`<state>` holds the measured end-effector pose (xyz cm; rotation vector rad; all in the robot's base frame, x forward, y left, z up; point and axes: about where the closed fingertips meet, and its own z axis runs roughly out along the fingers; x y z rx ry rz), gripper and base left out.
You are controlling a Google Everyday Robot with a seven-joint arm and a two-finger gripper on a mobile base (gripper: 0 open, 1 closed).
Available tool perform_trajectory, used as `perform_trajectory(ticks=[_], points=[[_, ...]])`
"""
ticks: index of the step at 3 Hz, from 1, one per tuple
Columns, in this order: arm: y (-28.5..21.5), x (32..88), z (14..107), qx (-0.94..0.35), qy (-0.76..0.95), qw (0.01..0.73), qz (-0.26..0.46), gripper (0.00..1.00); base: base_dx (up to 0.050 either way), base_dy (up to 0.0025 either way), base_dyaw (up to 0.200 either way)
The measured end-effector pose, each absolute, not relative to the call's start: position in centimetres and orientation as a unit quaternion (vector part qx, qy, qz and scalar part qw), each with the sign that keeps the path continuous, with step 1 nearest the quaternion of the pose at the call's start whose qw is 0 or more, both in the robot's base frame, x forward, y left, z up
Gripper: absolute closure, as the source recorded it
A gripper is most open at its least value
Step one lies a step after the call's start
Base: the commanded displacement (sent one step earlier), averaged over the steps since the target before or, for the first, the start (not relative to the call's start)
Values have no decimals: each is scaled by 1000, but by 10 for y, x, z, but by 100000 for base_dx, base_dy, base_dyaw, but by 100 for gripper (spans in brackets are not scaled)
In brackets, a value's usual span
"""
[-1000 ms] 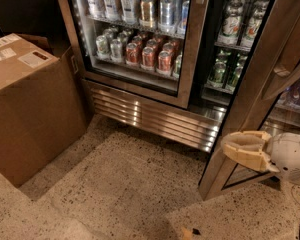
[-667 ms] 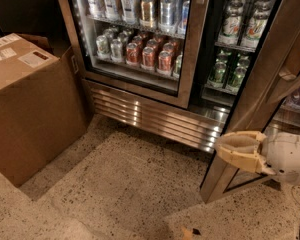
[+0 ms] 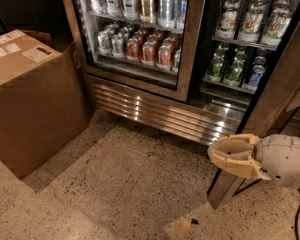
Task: Open right fridge door
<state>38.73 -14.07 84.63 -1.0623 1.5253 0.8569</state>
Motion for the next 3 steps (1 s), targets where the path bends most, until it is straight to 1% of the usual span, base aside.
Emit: perform_trajectory(ticks=[2,3], points=[[-141,387,846,-443,636,520,357,100,-5004,11,-81],[-141,387,846,-443,636,520,357,100,-4994,-18,120]])
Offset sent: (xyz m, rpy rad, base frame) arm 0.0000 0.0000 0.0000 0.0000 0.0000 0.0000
